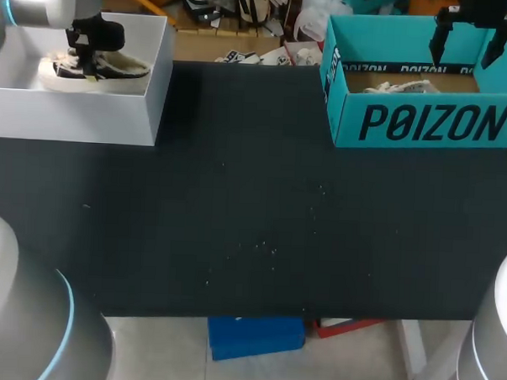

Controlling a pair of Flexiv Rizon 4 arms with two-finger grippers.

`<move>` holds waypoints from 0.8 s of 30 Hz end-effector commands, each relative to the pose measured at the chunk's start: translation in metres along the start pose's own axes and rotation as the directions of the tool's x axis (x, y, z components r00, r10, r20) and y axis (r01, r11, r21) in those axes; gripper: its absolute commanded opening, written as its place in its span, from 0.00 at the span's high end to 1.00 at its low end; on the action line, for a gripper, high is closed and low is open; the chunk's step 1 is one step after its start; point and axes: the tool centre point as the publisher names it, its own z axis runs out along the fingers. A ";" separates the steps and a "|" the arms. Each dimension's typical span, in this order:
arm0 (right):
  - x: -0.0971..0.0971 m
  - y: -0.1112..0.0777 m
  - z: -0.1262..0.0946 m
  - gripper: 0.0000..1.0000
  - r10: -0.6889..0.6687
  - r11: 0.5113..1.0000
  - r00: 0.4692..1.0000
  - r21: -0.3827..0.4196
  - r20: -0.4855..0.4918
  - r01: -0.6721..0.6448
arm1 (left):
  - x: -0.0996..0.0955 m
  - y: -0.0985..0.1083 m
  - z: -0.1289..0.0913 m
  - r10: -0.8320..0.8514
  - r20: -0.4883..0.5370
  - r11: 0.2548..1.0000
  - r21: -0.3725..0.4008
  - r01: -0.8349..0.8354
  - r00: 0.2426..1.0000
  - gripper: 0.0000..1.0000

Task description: Take the shoe out of the shoebox, open the shoe tongue, remove and reinsert the insole, then place the shoe into the shoebox

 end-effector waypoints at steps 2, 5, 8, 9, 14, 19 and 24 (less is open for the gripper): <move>0.000 0.000 0.000 0.00 0.000 1.000 1.000 0.001 0.001 0.000 | -0.005 0.000 -0.011 -0.024 0.019 0.999 -0.025 0.024 1.000 1.00; 0.000 0.000 0.000 0.00 0.000 1.000 1.000 0.001 0.001 0.000 | -0.002 0.001 -0.034 -0.030 0.040 1.000 -0.007 0.030 0.999 1.00; 0.000 0.000 0.000 0.00 0.000 1.000 1.000 0.001 0.001 0.000 | 0.001 0.002 -0.054 -0.022 0.065 1.000 0.016 0.021 0.998 1.00; 0.000 0.000 0.000 0.00 0.000 1.000 1.000 0.001 0.001 0.000 | 0.003 0.002 -0.063 -0.022 0.071 1.000 0.016 0.020 0.997 1.00; 0.000 0.000 0.000 0.00 0.000 1.000 1.000 0.001 0.001 0.000 | 0.016 0.000 -0.106 -0.014 0.107 0.999 0.037 0.010 0.994 1.00; 0.000 0.000 0.000 0.00 0.000 1.000 1.000 0.001 0.001 0.000 | 0.036 -0.006 -0.161 -0.038 0.172 0.999 0.012 0.036 0.984 1.00; 0.000 0.000 0.000 0.00 0.000 1.000 1.000 0.001 0.001 0.000 | 0.062 -0.020 -0.228 -0.097 0.259 0.994 -0.020 0.105 0.961 1.00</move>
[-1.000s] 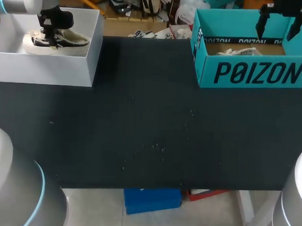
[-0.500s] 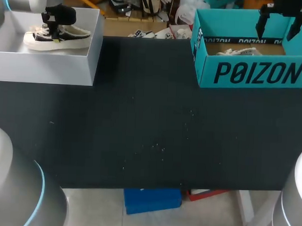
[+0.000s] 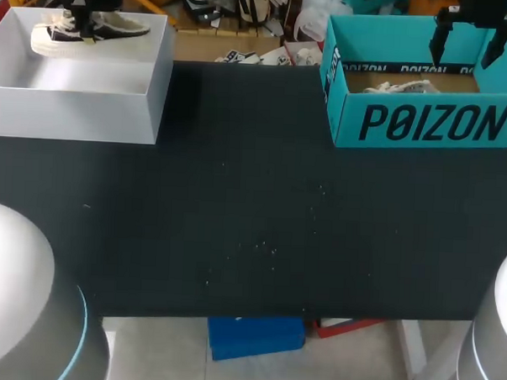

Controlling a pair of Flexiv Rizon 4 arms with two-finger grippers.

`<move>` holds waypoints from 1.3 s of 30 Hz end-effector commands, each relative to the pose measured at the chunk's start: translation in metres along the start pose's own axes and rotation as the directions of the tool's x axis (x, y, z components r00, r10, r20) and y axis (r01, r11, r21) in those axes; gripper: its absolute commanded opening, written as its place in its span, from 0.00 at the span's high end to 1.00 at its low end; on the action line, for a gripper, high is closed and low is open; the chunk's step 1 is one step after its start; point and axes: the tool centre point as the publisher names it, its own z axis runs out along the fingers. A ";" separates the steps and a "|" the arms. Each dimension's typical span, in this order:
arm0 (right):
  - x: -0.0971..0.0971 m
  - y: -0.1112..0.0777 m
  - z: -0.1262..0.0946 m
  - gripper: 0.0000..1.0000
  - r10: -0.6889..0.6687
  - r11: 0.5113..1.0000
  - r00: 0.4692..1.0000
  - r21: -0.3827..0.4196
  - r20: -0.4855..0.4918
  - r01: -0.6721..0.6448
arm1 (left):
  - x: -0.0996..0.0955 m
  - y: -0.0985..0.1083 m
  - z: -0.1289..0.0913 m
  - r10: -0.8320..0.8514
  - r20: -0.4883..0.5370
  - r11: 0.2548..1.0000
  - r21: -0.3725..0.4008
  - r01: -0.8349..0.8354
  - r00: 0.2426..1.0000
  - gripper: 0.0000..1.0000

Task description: Take the shoe out of the shoebox, open the shoe tongue, remove and reinsert the insole, then place the shoe into the shoebox

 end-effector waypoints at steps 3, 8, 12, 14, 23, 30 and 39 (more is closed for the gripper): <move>0.000 0.000 0.000 0.00 0.000 1.000 1.000 0.001 0.001 0.000 | 0.072 -0.028 -0.163 -0.058 0.211 0.997 -0.043 0.068 0.976 1.00; 0.000 0.000 0.000 0.00 0.000 1.000 1.000 0.001 0.001 0.000 | 0.118 -0.074 -0.222 -0.092 0.294 0.994 -0.028 0.105 0.951 1.00; 0.000 0.000 0.000 0.00 0.000 1.000 1.000 0.001 0.001 0.000 | 0.160 -0.117 -0.247 -0.090 0.332 0.994 -0.024 0.104 0.939 1.00; 0.000 0.000 0.000 0.00 0.000 1.000 1.000 0.001 0.001 0.000 | 0.180 -0.137 -0.255 -0.087 0.338 0.994 -0.028 0.102 0.937 1.00; 0.000 0.000 0.000 0.00 0.000 1.000 1.000 0.001 0.001 0.000 | 0.251 -0.202 -0.267 -0.050 0.305 0.998 -0.022 0.060 0.951 1.00; 0.000 0.000 0.000 0.00 0.000 1.000 1.000 0.001 0.001 0.000 | 0.291 -0.229 -0.258 -0.088 0.255 0.996 0.030 0.083 0.963 1.00; 0.000 0.000 0.000 0.00 0.000 1.000 1.000 0.001 0.001 0.000 | 0.330 -0.255 -0.212 -0.074 0.190 0.996 0.064 0.063 0.979 1.00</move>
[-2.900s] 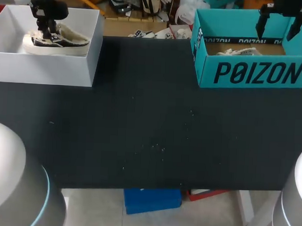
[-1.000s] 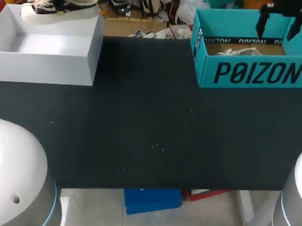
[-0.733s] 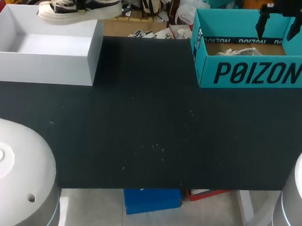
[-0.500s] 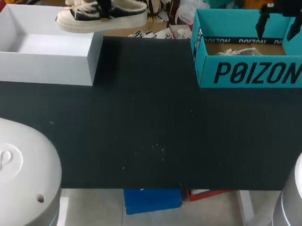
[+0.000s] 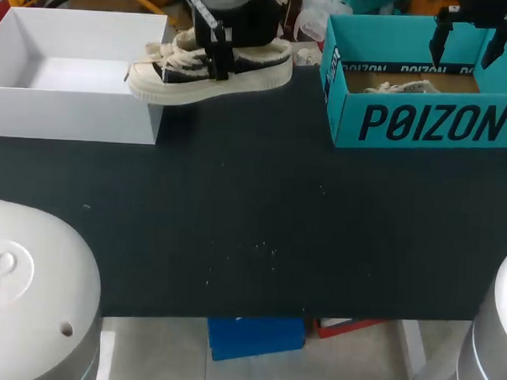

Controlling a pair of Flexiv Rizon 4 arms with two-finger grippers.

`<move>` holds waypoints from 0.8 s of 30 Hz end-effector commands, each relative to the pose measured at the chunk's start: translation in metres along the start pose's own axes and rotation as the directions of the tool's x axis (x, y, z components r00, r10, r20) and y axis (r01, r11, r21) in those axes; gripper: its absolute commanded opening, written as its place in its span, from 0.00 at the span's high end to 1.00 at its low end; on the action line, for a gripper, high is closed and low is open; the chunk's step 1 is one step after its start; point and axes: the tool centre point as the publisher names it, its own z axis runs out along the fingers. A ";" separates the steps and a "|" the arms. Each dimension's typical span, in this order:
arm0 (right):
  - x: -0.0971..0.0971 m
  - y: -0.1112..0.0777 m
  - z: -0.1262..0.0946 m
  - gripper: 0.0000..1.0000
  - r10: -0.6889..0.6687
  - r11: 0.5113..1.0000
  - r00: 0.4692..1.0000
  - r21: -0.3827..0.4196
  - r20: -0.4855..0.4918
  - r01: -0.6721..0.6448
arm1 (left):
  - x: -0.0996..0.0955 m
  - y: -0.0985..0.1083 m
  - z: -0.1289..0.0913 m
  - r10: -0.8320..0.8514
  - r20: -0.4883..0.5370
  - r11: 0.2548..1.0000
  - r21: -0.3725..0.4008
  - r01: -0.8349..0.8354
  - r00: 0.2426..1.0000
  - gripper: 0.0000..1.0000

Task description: Take the shoe out of the shoebox, open the shoe tongue, remove and reinsert the insole, then place the shoe into the shoebox

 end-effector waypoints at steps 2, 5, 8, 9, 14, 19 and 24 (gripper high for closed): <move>0.000 0.000 0.000 0.00 0.000 1.000 1.000 0.001 0.001 0.000 | 0.022 -0.008 0.038 0.003 0.074 0.999 0.049 -0.006 0.997 1.00; 0.000 0.000 0.000 0.00 0.000 1.000 1.000 0.001 0.001 0.000 | 0.031 -0.018 0.058 0.023 0.065 0.997 0.075 -0.028 0.998 1.00; 0.000 0.000 0.000 0.00 0.000 1.000 1.000 0.001 0.001 0.000 | 0.042 -0.026 0.076 0.055 0.076 0.995 0.074 -0.061 0.996 1.00; 0.000 0.000 0.000 0.00 0.000 1.000 1.000 0.001 0.001 0.000 | 0.046 -0.028 0.081 0.060 0.061 0.995 0.075 -0.064 0.996 1.00; 0.000 0.000 0.000 0.00 0.000 1.000 1.000 0.001 0.001 0.000 | 0.067 -0.037 0.110 0.086 0.029 0.993 0.075 -0.088 0.996 1.00; 0.000 0.000 0.000 0.00 0.000 1.000 1.000 0.001 0.001 0.000 | 0.084 -0.038 0.137 0.088 -0.014 0.993 0.077 -0.087 0.996 1.00; 0.000 0.000 0.000 0.00 0.000 1.000 1.000 0.001 0.001 0.000 | 0.098 -0.037 0.170 0.114 0.002 0.991 0.075 -0.114 0.993 1.00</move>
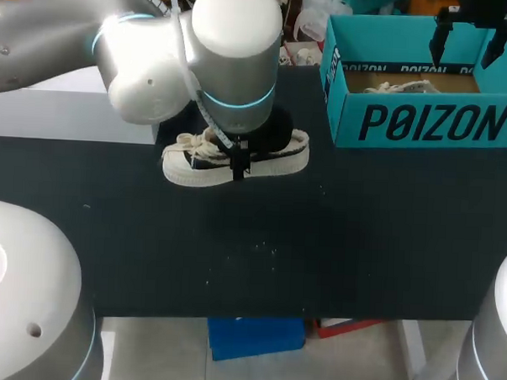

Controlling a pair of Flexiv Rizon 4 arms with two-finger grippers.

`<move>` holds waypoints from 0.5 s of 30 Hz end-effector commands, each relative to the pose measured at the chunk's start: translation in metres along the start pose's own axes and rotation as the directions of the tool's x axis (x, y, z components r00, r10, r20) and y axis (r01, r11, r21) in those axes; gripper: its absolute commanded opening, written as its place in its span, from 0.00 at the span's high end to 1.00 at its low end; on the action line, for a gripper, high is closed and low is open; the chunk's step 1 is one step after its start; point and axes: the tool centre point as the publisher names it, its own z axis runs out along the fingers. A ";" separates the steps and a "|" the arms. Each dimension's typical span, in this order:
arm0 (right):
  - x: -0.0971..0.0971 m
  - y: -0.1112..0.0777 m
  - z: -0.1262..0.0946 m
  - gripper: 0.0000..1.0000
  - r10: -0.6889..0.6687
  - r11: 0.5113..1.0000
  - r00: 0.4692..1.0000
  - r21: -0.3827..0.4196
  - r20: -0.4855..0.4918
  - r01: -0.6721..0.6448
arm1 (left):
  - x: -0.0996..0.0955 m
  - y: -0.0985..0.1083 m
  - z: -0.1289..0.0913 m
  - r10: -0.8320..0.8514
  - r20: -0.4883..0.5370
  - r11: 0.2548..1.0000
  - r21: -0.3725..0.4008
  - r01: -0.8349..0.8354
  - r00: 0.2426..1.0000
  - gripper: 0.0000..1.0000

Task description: Take the shoe out of the shoebox, open the shoe tongue, remove and reinsert the insole, then place the shoe into the shoebox

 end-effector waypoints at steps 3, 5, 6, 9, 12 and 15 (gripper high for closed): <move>0.000 0.000 0.000 0.00 0.000 1.000 1.000 0.001 0.001 0.000 | 0.015 -0.001 0.051 0.011 0.009 1.000 0.003 -0.011 1.000 1.00; 0.000 0.000 0.000 0.00 0.000 1.000 1.000 0.001 0.001 0.000 | 0.019 0.000 0.061 0.014 0.006 1.000 0.001 -0.014 1.000 1.00; 0.000 0.000 0.000 0.00 0.000 1.000 1.000 0.001 0.001 0.000 | 0.020 0.000 0.065 0.014 0.003 1.000 0.003 -0.014 1.000 1.00; 0.000 0.000 0.000 0.00 0.000 1.000 1.000 0.001 0.001 0.000 | 0.025 0.002 0.078 0.019 0.002 1.000 0.002 -0.019 1.000 1.00; 0.000 0.000 0.000 0.00 0.000 1.000 1.000 0.001 0.001 0.000 | 0.028 0.004 0.092 0.036 0.003 0.999 0.007 -0.036 0.999 1.00; 0.000 0.000 0.000 0.00 0.000 1.000 1.000 0.001 0.001 0.000 | 0.029 0.005 0.098 0.053 0.001 0.999 0.013 -0.053 0.999 1.00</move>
